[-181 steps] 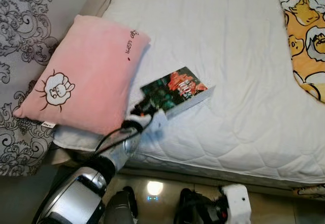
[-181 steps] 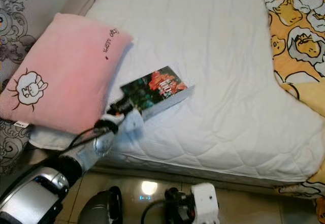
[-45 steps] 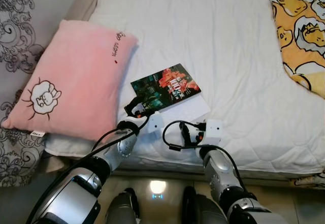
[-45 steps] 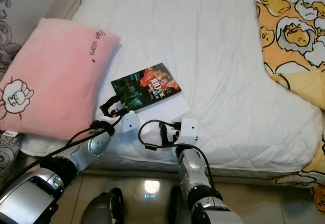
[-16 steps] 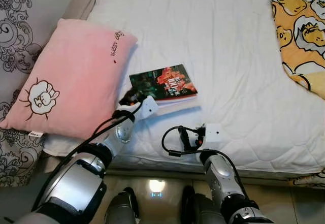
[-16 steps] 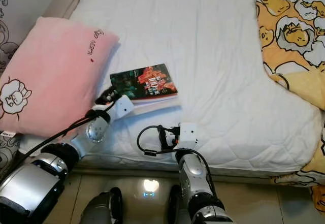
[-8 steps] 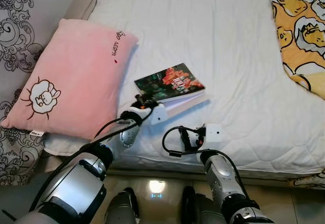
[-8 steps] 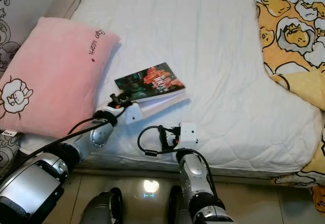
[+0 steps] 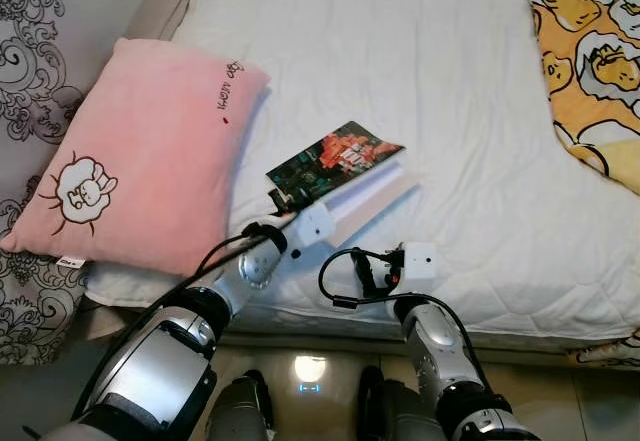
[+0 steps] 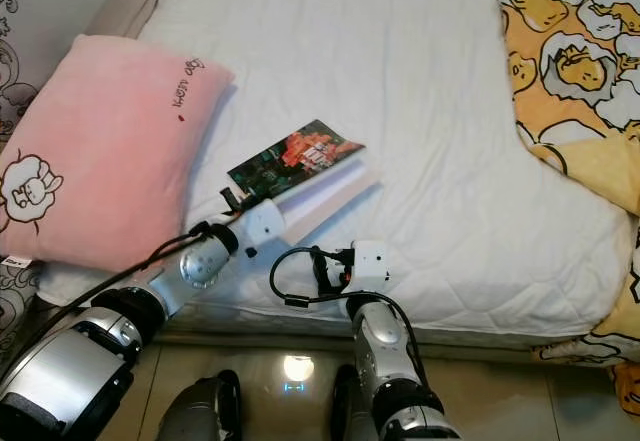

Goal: Clean up the room

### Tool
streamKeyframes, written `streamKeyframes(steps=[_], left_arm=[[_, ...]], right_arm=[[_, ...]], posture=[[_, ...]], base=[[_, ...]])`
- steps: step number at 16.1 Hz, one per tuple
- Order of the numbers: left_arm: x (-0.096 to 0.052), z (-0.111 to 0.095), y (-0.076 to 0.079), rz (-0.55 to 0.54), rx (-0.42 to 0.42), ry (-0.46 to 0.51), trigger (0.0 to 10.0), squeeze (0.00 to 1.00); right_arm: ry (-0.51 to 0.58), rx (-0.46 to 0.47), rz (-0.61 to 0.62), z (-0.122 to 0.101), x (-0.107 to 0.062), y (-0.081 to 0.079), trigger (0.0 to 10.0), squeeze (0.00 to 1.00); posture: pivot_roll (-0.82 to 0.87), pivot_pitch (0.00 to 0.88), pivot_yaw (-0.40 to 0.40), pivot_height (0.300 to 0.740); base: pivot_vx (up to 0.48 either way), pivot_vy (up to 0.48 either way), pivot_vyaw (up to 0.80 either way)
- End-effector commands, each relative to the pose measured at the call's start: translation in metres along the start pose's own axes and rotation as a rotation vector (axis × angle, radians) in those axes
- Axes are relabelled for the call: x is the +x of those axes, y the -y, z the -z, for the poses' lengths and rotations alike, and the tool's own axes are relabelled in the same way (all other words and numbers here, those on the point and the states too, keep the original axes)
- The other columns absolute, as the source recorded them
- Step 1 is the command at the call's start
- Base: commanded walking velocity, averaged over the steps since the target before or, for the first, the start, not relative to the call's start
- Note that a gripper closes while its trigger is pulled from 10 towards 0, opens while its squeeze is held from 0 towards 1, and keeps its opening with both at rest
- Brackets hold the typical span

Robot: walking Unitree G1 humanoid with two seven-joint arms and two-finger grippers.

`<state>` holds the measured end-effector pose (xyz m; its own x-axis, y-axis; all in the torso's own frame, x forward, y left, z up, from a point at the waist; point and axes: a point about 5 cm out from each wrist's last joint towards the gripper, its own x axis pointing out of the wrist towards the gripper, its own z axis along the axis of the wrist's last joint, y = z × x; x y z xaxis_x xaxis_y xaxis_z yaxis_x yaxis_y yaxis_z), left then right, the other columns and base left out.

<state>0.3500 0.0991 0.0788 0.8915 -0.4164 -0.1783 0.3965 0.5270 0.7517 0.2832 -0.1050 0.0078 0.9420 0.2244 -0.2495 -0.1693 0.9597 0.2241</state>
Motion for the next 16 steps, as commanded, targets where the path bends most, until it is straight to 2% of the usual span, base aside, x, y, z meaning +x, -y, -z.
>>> streamKeyframes(steps=[1,5,7,9,14,16], left_arm=[[-0.004,0.008,0.0,-0.003,-0.057,-0.035,0.0,0.0],[-0.005,0.007,-0.017,-0.02,-0.063,0.002,0.0,0.0],[-0.009,0.011,-0.016,-0.005,-0.062,0.001,0.0,0.0],[-0.013,0.015,-0.012,0.007,-0.105,-0.013,0.0,0.0],[-0.016,0.015,-0.008,0.029,-0.14,-0.019,0.0,0.0],[-0.017,0.01,-0.013,0.02,-0.145,0.011,0.0,0.0]], right_arm=[[-0.035,0.014,0.039,0.009,-0.005,0.005,10.0,0.0],[0.124,-0.036,0.01,-0.032,0.01,-0.003,10.0,0.0],[0.177,-0.098,-0.029,-0.046,0.013,-0.011,10.0,0.0],[0.213,-0.153,-0.07,-0.056,0.017,-0.022,10.0,0.0],[0.128,-0.205,-0.104,-0.054,0.031,-0.033,10.0,0.0],[0.036,-0.276,-0.109,-0.05,0.04,-0.041,10.0,0.0]], posture=[[0.1,0.237,-0.02,0.74],[0.11,0.227,-0.02,0.74],[0.12,0.221,-0.021,0.74],[0.12,0.216,-0.024,0.74],[0.15,0.212,-0.034,0.74],[0.17,0.206,-0.04,0.74]], base=[[0.0,0.0,0.0],[0.0,0.0,0.0],[0.0,0.0,0.0],[0.0,0.0,0.0],[0.0,0.0,0.0],[0.0,0.0,0.0]])
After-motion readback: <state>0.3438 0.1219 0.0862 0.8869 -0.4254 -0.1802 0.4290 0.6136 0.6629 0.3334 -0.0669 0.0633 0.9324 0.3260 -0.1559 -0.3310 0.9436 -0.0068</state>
